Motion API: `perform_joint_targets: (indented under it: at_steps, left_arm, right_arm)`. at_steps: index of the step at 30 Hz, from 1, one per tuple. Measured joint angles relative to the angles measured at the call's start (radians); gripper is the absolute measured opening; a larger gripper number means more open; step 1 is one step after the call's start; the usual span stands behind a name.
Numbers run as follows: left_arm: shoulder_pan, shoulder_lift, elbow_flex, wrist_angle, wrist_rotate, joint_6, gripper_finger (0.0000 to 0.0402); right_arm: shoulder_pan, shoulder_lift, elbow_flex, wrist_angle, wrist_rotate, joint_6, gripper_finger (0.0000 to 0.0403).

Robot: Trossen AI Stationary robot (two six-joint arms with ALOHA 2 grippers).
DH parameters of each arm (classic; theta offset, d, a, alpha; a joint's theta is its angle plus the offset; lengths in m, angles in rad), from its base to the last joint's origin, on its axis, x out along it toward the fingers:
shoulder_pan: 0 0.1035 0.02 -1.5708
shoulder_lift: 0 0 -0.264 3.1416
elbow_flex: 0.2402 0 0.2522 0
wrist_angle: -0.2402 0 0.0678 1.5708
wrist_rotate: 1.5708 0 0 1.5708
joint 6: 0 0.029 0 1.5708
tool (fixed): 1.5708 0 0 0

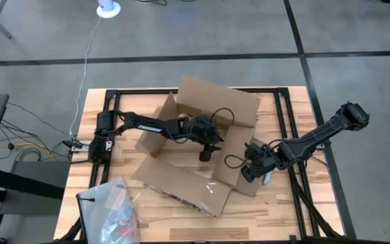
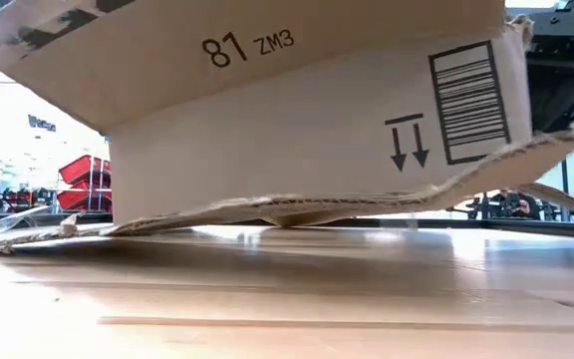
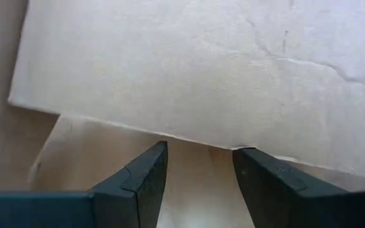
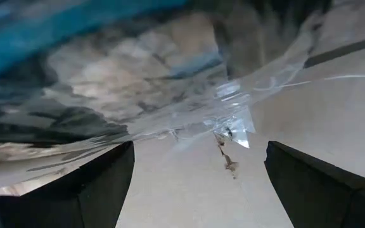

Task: Unpack boxes
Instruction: Break down the box until it is fully flat

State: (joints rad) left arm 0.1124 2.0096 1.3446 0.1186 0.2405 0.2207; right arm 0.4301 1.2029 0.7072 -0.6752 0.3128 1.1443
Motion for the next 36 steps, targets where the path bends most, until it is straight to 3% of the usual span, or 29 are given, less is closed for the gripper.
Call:
perform_joint_targets:
  at_steps: [12, 14, 19, 25, 32, 34, 36]
  left_arm:
    - [-0.026, -0.141, 0.023, -0.138, 0.017, -0.076, 0.0168]
    - [-0.028, -0.159, 0.083, 0.006, 0.030, -0.109, 0.0168]
    - [-0.036, -0.173, 0.145, 0.032, 0.098, -0.234, 0.0168]
    - [-0.045, -0.171, 0.206, 0.015, 0.110, -0.225, 0.0168]
    - [-0.052, -0.217, 0.200, -0.283, 0.092, -0.178, 0.0168]
    - [-0.039, -0.264, 0.203, -0.440, 0.041, -0.167, 0.0168]
    - [-0.011, -0.293, 0.204, -0.581, -0.073, -0.199, 0.0168]
  right_arm:
    - [-0.001, 0.001, -0.005, -0.017, -0.024, -0.007, 0.0333]
    - [-0.017, 0.005, -0.005, 0.017, -0.006, -0.004, 0.0333]
    - [-0.065, 0.004, 0.000, 0.048, -0.002, -0.073, 0.0333]
    - [-0.131, 0.002, 0.008, 0.092, 0.002, -0.133, 0.0333]
    - [-0.152, 0.000, 0.007, 0.079, -0.001, -0.159, 0.0333]
    - [-0.149, -0.001, 0.007, 0.080, -0.001, -0.159, 0.0333]
    - [-0.145, -0.001, 0.007, 0.082, 0.000, -0.157, 0.0333]
